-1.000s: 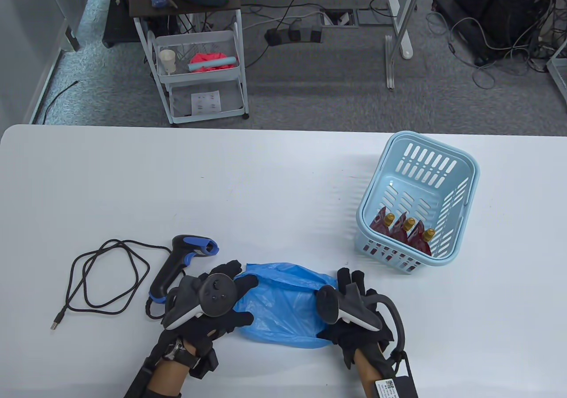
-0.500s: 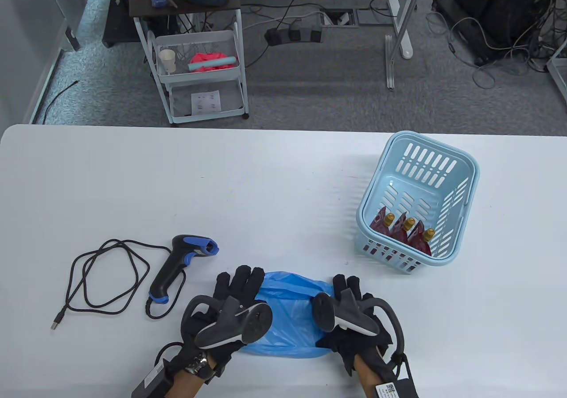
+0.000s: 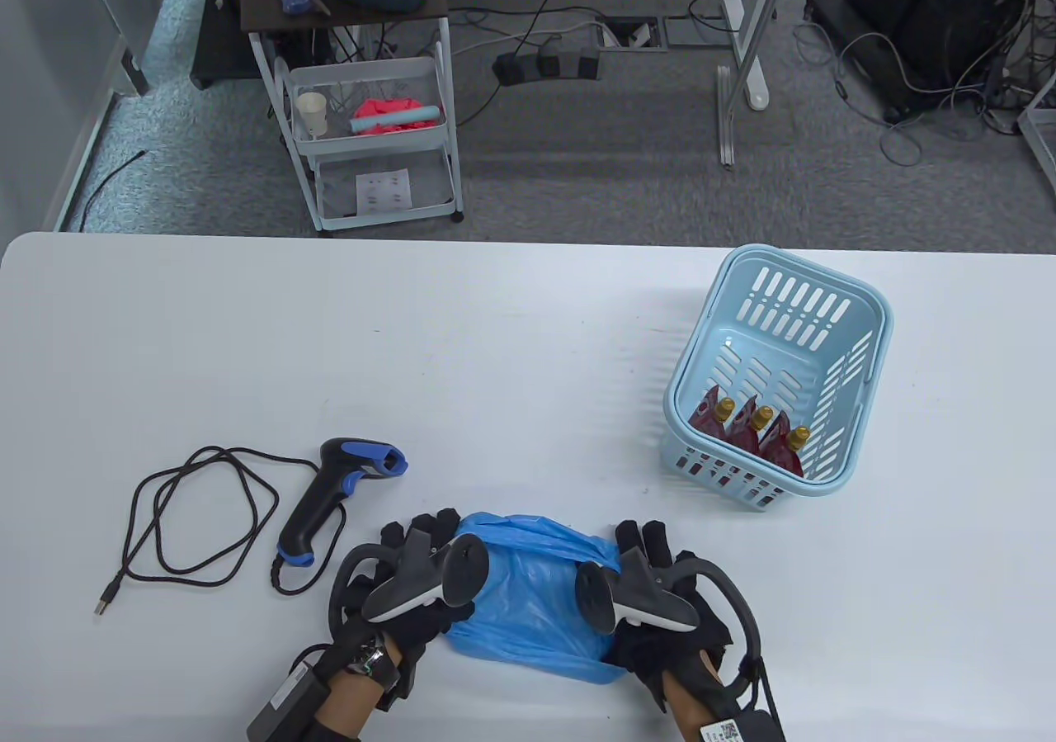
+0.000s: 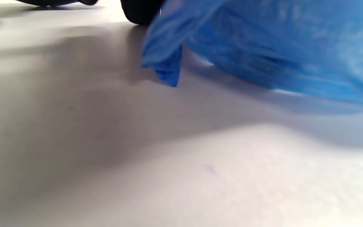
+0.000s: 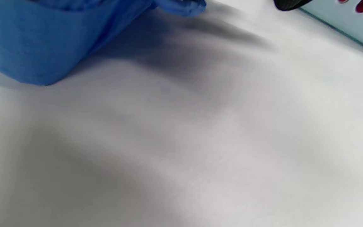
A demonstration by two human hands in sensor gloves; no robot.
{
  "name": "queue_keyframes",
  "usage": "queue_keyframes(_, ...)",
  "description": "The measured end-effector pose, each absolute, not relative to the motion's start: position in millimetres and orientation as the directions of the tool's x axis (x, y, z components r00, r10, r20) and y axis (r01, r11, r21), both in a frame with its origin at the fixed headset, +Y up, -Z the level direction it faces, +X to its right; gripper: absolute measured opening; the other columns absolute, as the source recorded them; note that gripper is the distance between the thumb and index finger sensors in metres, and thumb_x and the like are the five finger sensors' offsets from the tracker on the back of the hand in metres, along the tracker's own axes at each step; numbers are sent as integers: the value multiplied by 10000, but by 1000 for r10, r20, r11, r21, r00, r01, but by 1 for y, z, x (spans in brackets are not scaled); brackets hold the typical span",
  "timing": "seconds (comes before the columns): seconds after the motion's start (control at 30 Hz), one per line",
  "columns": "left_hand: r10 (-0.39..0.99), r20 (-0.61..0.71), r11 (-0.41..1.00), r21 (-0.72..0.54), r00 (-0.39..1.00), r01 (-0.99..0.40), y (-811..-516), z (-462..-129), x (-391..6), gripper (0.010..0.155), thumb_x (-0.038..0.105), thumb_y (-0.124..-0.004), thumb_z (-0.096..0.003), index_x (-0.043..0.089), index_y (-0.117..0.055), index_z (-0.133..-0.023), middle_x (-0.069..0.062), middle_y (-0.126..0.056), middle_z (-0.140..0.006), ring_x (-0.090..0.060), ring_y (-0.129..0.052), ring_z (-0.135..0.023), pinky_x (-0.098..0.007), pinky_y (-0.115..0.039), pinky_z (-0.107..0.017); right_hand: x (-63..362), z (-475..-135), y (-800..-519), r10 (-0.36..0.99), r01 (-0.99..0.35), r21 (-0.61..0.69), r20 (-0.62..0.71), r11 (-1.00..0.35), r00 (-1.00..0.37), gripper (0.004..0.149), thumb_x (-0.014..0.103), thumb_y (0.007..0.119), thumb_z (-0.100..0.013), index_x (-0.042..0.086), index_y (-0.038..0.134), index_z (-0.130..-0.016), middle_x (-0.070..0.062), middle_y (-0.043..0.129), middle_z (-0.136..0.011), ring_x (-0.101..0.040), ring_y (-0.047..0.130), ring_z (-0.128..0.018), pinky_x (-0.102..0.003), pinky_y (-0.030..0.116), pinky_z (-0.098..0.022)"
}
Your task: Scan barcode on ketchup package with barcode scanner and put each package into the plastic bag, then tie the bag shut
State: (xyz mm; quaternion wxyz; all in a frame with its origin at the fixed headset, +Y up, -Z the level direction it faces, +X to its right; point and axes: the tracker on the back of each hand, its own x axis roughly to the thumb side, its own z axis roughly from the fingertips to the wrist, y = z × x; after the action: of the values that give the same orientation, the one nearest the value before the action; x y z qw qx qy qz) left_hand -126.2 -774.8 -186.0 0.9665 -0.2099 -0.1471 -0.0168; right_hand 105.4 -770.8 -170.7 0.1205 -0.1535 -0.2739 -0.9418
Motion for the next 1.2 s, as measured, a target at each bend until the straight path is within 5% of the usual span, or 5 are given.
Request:
queue_keyframes(0.37,61,303,883,-461,951,91,-776,-187,-126,1012,548,-905,-330,324,-375,-1163,-73,-348,-1209,-421,-446,-1149,-674,-447,-801,110,-180,-724,167,-81,276,304,-958,-938,566,438,801,-483,257,692,-1008,-203,340,-1184,-495,320,-1072,-685,449,-725)
queue_keyframes(0.73,67,304,872,-481,950,92,-776,-187,-128,998,566,-908,-317,330,-419,-1154,-64,-304,-1218,-426,-394,-1162,-687,-423,-803,66,-192,-768,-136,244,324,323,-914,-937,386,348,808,-500,269,748,-873,-196,288,-1177,-487,261,-1068,-687,407,-736)
queue_keyframes(0.8,65,305,870,-483,950,95,-776,-187,-128,1000,568,-908,-316,333,-416,-1154,-63,-298,-1219,-426,-388,-1164,-689,-417,-803,67,-194,-769,-171,270,309,312,-912,-935,397,367,807,-480,297,720,-861,-200,289,-1175,-485,272,-1067,-682,426,-735)
queue_keyframes(1.0,48,311,866,-487,949,115,-775,-187,-131,992,564,-918,-312,357,-430,-1150,-71,-291,-1221,-428,-360,-1168,-693,-408,-805,87,-209,-771,-255,328,502,210,-800,-944,960,579,814,-371,348,248,-1112,-219,3,-1152,-513,68,-1051,-712,334,-746)
queue_keyframes(1.2,57,289,868,-488,956,96,-773,-190,-137,922,554,-920,-331,432,-472,-1128,-69,-283,-1223,-423,-343,-1172,-690,-403,-808,99,-206,-776,-227,305,561,207,-770,-952,1038,639,791,-337,387,122,-1089,-211,-34,-1142,-504,32,-1048,-709,322,-751)
